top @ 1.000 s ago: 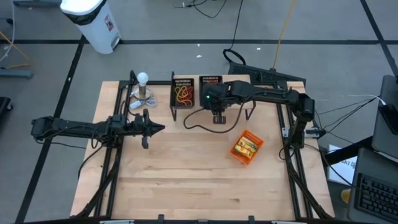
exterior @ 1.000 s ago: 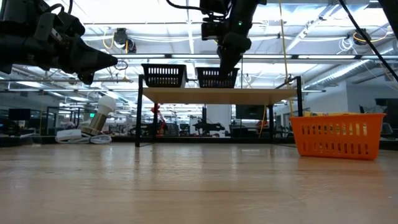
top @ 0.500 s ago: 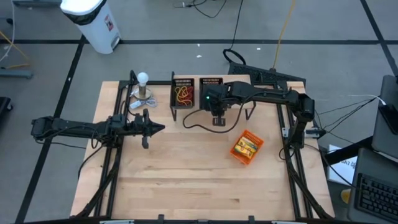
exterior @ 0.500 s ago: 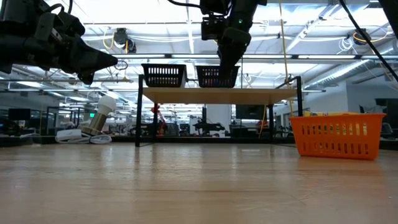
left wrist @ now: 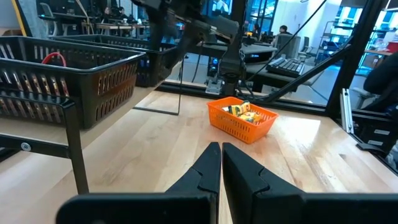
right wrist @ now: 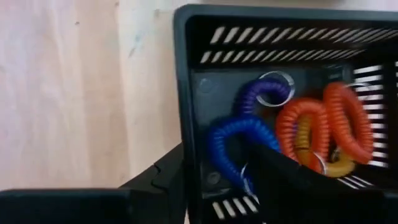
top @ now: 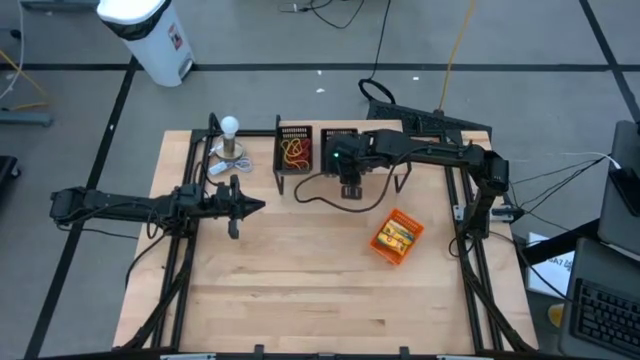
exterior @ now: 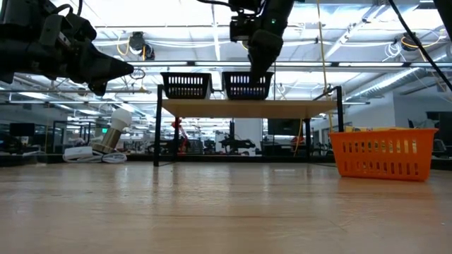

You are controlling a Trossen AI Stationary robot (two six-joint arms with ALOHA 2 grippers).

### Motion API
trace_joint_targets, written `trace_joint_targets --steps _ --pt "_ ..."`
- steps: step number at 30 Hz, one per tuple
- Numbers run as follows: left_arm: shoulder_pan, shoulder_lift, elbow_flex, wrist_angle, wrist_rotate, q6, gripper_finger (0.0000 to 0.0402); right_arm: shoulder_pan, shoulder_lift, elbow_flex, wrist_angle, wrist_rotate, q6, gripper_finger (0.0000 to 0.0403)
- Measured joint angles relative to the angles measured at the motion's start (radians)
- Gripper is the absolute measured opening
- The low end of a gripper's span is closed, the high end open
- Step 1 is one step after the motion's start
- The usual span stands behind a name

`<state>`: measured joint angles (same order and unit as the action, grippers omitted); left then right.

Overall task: Pick & Place Office Desk Supplies
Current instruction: Put the right black bin filled with spring keychains on the shelf, then put the orange bin filled with crayon boxes on the shelf

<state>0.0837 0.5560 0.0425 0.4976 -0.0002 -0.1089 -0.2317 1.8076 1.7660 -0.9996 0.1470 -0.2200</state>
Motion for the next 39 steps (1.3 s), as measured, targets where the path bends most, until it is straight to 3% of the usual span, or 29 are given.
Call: trace_joint_targets --steps 15,29,39 --pt "-0.001 0.000 0.000 -0.001 0.010 -0.008 0.0019 0.011 -0.016 0.001 0.016 0.010 -0.001 0.0160" --pt "-0.001 0.000 0.000 0.000 0.026 -0.006 0.0019 0.011 -0.038 0.002 -0.021 0.089 0.023 0.0242" --pt "-0.001 0.000 0.000 -0.002 0.026 -0.006 0.0019 0.024 -0.081 0.001 -0.055 0.088 0.017 0.0248"
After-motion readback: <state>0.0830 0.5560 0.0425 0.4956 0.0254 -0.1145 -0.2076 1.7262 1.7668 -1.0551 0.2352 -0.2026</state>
